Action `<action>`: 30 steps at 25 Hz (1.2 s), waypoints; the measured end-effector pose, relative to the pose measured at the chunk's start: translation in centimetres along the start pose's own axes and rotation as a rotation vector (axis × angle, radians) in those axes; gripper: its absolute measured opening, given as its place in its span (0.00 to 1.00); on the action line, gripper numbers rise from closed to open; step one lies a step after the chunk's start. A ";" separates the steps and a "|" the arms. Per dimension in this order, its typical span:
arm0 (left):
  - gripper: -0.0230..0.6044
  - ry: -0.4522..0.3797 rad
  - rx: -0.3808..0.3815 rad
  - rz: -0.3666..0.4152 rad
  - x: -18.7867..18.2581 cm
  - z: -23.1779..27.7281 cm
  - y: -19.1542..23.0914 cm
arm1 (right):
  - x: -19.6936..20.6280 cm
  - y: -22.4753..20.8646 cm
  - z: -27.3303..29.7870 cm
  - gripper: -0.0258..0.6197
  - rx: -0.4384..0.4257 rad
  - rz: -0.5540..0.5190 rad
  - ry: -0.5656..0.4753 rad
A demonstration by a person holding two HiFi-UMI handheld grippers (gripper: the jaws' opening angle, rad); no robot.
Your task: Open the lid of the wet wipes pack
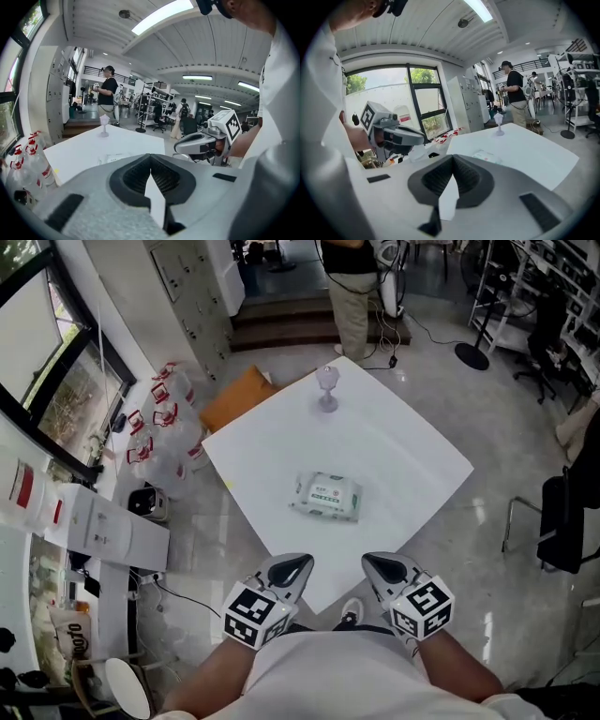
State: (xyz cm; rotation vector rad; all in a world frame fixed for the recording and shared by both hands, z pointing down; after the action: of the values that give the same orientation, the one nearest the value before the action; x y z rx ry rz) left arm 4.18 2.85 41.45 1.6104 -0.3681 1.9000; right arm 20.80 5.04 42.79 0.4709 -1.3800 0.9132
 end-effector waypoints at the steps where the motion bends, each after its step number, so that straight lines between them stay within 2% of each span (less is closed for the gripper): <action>1: 0.04 0.004 -0.011 0.000 0.1 0.2 0.2 | 0.0 -0.6 0.3 0.05 -0.006 -0.004 0.003; 7: 0.04 0.035 -0.024 -0.016 1.0 0.8 2.4 | 0.2 -2.2 2.3 0.05 0.003 -0.001 0.006; 16: 0.04 0.034 0.103 0.022 -1.1 1.9 6.2 | -1.3 -0.6 5.2 0.05 0.111 -0.013 -0.008; 24: 0.04 0.055 0.175 0.039 -0.1 1.6 7.6 | -1.3 0.2 7.2 0.05 0.167 -0.069 -0.001; 30: 0.04 0.053 0.174 0.044 -0.3 0.7 9.2 | -1.4 0.9 8.0 0.05 0.184 -0.090 0.008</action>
State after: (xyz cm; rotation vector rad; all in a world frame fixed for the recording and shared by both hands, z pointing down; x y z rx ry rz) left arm -0.87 -4.76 42.95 1.6711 -0.2223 2.0525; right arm 15.12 -0.89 42.62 0.6630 -1.2629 0.9707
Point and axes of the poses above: the fingertips, and each gripper's own axes: z forward along the fingers, y to its left, x out of its underside, the point moved 5 cm from there along -z, backward along the fingers, and after that the axes turned 13 degrees about -y, right-handed, at the moved point
